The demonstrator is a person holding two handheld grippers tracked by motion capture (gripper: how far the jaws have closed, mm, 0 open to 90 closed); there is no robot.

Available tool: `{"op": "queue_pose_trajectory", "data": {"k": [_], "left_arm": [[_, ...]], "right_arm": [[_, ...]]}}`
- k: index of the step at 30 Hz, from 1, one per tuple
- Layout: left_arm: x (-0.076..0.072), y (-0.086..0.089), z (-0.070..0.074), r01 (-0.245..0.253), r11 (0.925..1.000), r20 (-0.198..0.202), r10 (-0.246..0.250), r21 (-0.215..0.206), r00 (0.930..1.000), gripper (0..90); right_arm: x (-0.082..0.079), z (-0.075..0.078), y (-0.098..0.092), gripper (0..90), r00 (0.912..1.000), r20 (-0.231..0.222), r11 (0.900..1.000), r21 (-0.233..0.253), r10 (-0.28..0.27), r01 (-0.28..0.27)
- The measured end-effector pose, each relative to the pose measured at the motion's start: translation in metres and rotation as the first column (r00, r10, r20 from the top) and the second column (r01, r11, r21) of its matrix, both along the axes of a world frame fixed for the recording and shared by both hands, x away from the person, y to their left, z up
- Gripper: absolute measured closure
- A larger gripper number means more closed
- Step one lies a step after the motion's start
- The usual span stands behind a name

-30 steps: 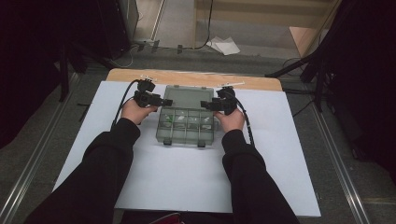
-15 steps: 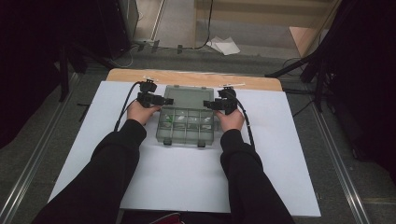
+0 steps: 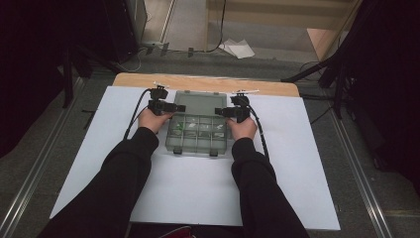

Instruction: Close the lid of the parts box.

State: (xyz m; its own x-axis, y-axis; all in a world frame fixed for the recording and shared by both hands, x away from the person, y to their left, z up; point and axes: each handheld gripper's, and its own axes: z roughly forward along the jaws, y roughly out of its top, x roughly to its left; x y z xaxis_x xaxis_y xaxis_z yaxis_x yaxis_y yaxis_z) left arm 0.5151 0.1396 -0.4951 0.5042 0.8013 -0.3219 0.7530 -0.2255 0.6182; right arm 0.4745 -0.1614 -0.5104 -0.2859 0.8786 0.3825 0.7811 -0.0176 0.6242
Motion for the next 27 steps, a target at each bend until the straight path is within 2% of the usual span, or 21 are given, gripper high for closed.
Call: {"op": "queue_pose_trajectory", "data": {"k": [1,8,11,13,15,16,17,18,22,27], "left_arm": [[-0.0001,-0.0004,-0.0002,-0.002,1.0,0.001,0.002,-0.002,1.0,33.1],[0.0,-0.0011,-0.0004,-0.013,0.9999,-0.005,0.013,-0.004,0.9999,33.3],[-0.0004,-0.0015,-0.0006,-0.02,0.9998,-0.005,0.02,-0.007,0.9998,33.3],[-0.0005,-0.0016,-0.0008,-0.026,0.9996,-0.006,0.026,-0.01,0.9996,33.4],[-0.0005,-0.0016,-0.0006,-0.033,0.9994,-0.009,0.033,-0.01,0.9994,34.1],[-0.0004,-0.0015,-0.0006,-0.034,0.9993,-0.011,0.034,-0.013,0.9994,34.1],[-0.0004,-0.0014,-0.0007,-0.036,0.9993,-0.011,0.036,-0.014,0.9993,34.0],[-0.0004,-0.0013,-0.0007,-0.035,0.9993,-0.011,0.035,-0.014,0.9993,34.0],[0.0005,0.0003,-0.0006,-0.037,0.9992,-0.015,0.036,-0.019,0.9992,35.6],[0.003,0.0056,-0.0008,-0.064,0.9965,-0.047,0.062,-0.054,0.997,43.5]], "right_arm": [[-0.0004,0.0006,-0.0002,39.5,0.9998,-0.02,1.0,0.01,0.002,-0.002],[0.0005,-0.0004,-0.0001,41.0,0.9996,-0.022,0.999,0.027,-0.018,0.019],[0.0002,0.0005,-0.0022,44.1,0.9985,-0.049,0.999,0.042,-0.022,0.025],[0.0004,-0.0001,-0.0033,45.0,0.9987,-0.045,0.998,0.053,-0.023,0.026],[0.0001,0.0004,-0.0047,46.0,0.998,-0.06,0.998,0.061,-0.021,0.025],[0.0,0.0004,-0.0051,47.4,0.9976,-0.066,0.997,0.068,-0.023,0.027],[0.0006,-0.0005,-0.0064,48.5,0.9967,-0.079,0.994,0.109,-0.016,0.025],[0.0006,-0.0012,-0.0072,48.8,0.996,-0.088,0.993,0.118,-0.019,0.029],[0.0,-0.0004,-0.0052,48.2,0.9969,-0.075,0.994,0.102,-0.021,0.028],[0.0004,-0.0006,-0.0056,48.3,0.9971,-0.074,0.995,0.1,-0.018,0.025]]}}
